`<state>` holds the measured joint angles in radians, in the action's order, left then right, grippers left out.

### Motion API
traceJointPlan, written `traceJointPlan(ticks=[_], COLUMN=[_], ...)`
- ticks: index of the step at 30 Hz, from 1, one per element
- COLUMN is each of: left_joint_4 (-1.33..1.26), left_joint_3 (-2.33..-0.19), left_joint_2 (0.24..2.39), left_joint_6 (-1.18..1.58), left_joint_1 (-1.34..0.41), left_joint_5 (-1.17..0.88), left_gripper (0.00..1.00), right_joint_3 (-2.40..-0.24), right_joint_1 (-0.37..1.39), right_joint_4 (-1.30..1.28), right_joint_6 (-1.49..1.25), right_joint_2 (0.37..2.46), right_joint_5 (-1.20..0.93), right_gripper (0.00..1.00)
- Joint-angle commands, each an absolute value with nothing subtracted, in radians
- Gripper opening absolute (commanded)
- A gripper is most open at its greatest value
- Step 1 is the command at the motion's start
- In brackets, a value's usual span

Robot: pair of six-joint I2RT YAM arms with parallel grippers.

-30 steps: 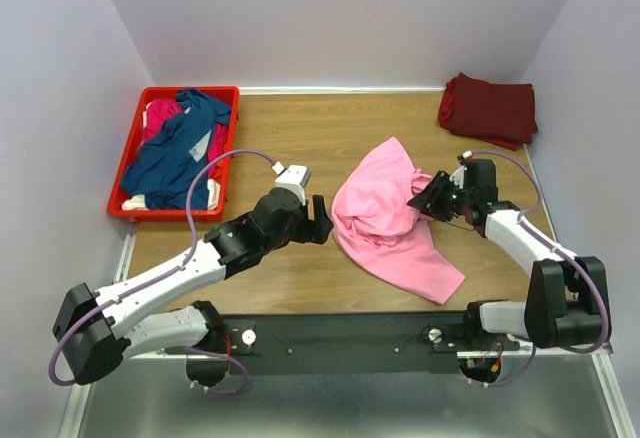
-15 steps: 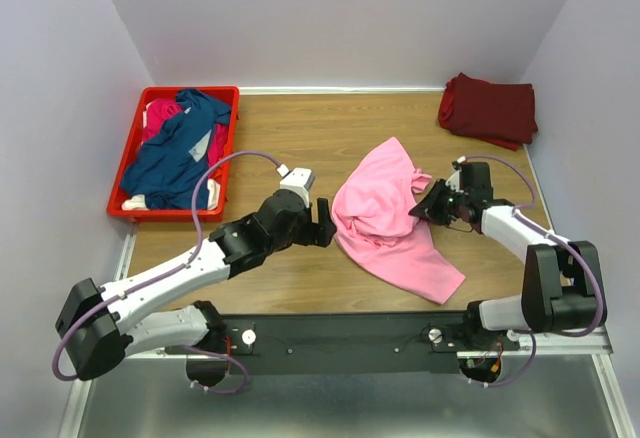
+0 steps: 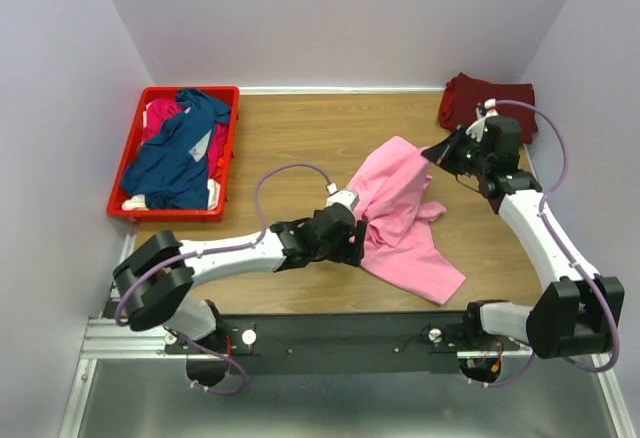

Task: Fold and stack the t-shirts
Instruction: Flatten the tshirt out

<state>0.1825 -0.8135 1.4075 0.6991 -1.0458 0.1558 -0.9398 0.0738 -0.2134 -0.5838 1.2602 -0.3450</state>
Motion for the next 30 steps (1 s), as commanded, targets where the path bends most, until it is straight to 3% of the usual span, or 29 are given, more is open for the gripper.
traceJointPlan(ticks=[1, 6, 17, 20, 21, 22, 27, 30], left_joint_4=[0.156, 0.160, 0.173, 0.183, 0.195, 0.208, 0.348, 0.481], left_joint_3=[-0.883, -0.946, -1.025, -1.032, -1.031, -1.029, -0.979, -1.027], left_joint_2=[1.503, 1.633, 1.815, 1.853, 1.864, 1.862, 1.710, 1.546], left_joint_6=[0.752, 0.753, 0.741, 0.733, 0.726, 0.726, 0.672, 0.557], left_joint_1=[-1.060, -1.060, -1.058, -1.058, -1.055, -1.052, -0.988, -0.937], left_joint_5=[0.175, 0.202, 0.236, 0.239, 0.253, 0.264, 0.431, 0.651], left_gripper=[0.85, 0.78, 0.50, 0.28, 0.06, 0.00, 0.00, 0.00], right_joint_3=[-0.989, -0.941, -0.887, -0.894, -0.902, -0.908, -0.962, -1.028], right_joint_1=[0.078, 0.078, 0.078, 0.078, 0.080, 0.080, 0.080, 0.078], right_joint_4=[-0.253, -0.253, -0.262, -0.273, -0.281, -0.287, -0.351, -0.416], right_joint_6=[-0.574, -0.584, -0.560, -0.548, -0.543, -0.538, -0.483, -0.439], right_joint_2=[1.229, 1.184, 1.100, 1.085, 1.077, 1.071, 1.032, 1.000], right_joint_5=[-0.275, -0.310, -0.311, -0.296, -0.284, -0.276, -0.178, -0.075], right_gripper=[0.01, 0.01, 0.01, 0.01, 0.01, 0.01, 0.01, 0.01])
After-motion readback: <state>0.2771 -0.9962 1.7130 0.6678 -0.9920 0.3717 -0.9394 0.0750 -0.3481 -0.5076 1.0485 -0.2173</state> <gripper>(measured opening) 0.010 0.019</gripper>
